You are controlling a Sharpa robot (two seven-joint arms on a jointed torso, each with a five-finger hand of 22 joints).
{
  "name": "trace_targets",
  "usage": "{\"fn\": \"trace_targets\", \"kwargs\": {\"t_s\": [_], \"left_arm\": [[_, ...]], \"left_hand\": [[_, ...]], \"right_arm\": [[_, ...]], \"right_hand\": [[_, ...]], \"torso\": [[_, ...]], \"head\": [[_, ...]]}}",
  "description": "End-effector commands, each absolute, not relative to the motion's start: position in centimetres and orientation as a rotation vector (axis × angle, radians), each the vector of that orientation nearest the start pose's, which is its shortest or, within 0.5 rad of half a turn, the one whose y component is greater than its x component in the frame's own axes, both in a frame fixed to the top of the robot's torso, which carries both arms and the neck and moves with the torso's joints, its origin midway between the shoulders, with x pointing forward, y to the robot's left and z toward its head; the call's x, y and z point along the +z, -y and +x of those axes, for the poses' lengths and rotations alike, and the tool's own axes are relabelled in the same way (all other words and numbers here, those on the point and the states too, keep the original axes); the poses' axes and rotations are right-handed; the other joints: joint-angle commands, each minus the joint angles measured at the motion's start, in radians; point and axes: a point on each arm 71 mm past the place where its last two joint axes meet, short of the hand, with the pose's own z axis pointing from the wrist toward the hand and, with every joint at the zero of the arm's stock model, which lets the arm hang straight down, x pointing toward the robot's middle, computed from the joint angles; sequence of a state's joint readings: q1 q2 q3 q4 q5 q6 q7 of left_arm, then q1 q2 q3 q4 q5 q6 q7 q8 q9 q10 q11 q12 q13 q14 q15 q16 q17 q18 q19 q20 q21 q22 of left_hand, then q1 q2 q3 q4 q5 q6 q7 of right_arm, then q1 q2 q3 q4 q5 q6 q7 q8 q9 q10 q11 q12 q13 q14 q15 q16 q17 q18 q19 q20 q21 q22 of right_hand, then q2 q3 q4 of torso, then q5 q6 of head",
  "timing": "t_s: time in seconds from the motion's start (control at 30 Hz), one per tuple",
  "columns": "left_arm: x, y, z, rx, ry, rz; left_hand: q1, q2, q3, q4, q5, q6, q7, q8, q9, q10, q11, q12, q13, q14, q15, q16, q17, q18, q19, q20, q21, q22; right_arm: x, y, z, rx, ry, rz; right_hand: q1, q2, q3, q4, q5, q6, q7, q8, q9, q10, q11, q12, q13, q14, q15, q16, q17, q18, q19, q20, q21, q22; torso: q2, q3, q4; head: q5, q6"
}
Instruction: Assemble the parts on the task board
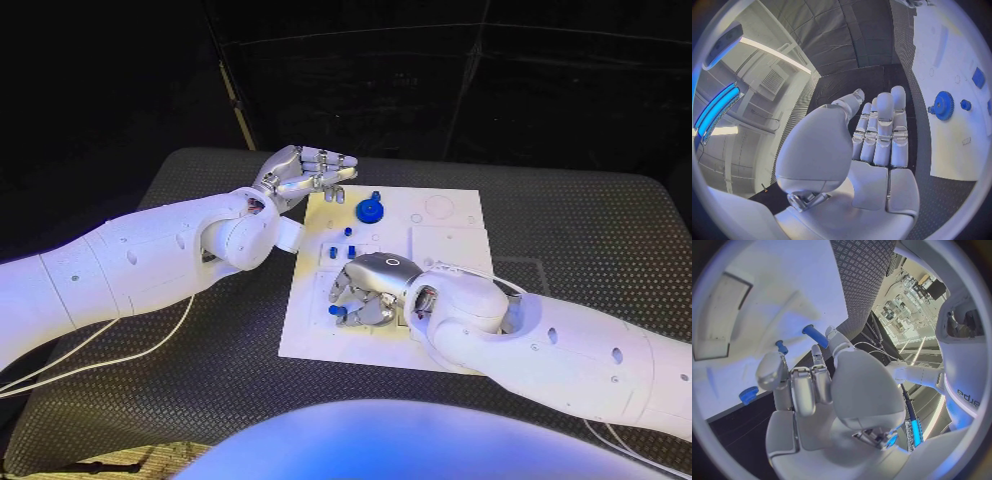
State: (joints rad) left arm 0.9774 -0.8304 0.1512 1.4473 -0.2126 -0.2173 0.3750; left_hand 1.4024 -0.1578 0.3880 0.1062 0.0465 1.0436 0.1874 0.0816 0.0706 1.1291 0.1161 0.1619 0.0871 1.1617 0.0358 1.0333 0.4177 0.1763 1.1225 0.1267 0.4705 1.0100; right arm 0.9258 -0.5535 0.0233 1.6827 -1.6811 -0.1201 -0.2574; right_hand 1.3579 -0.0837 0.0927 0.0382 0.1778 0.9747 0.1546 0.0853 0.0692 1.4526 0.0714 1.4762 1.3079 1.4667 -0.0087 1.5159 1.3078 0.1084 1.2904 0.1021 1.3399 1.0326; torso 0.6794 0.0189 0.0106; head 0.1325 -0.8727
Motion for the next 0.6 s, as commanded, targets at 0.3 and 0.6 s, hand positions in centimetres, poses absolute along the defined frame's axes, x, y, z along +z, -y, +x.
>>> {"fn": "trace_targets", "kwargs": {"t_s": [0.3, 0.6], "left_arm": [[-21.98, -22.18, 48.32, -1.568, -1.458, -1.05], [-22.0, -22.19, 48.32, -1.568, -1.461, -1.051]], "left_hand": [[0.002, 0.009, -0.004, 0.001, 0.003, -0.008, -0.001, 0.002, 0.0, -0.009, -0.001, 0.005, 0.001, -0.007, -0.002, -0.004, -0.002, 0.005, -0.001, 0.008, -0.001, -0.001], [0.004, 0.01, -0.007, 0.0, 0.003, -0.009, -0.001, 0.003, 0.001, -0.011, -0.001, 0.008, 0.002, -0.008, -0.002, -0.005, -0.002, 0.005, 0.0, 0.009, -0.004, -0.003]], "right_arm": [[-25.75, 1.53, 36.63, 0.949, -1.882, -0.485], [-25.76, 1.46, 36.56, 0.958, -1.877, -0.486]], "right_hand": [[0.006, 0.024, -0.015, -0.005, -0.045, 0.009, 0.004, 0.002, 0.0, 0.008, 0.002, 0.009, 0.092, 0.077, 0.007, 0.005, 0.121, -0.007, 0.006, 0.004, 0.01, 0.005], [0.011, 0.042, -0.016, -0.008, -0.057, 0.031, 0.0, 0.012, 0.002, 0.013, 0.0, 0.013, 0.102, 0.077, 0.006, 0.006, 0.121, -0.007, 0.005, 0.003, 0.012, 0.006]], "torso": [[0.001, 0.0002, 0.0001], [0.0, 0.0003, 0.0002]], "head": [[0.003, 0.0], [0.003, 0.0]]}}
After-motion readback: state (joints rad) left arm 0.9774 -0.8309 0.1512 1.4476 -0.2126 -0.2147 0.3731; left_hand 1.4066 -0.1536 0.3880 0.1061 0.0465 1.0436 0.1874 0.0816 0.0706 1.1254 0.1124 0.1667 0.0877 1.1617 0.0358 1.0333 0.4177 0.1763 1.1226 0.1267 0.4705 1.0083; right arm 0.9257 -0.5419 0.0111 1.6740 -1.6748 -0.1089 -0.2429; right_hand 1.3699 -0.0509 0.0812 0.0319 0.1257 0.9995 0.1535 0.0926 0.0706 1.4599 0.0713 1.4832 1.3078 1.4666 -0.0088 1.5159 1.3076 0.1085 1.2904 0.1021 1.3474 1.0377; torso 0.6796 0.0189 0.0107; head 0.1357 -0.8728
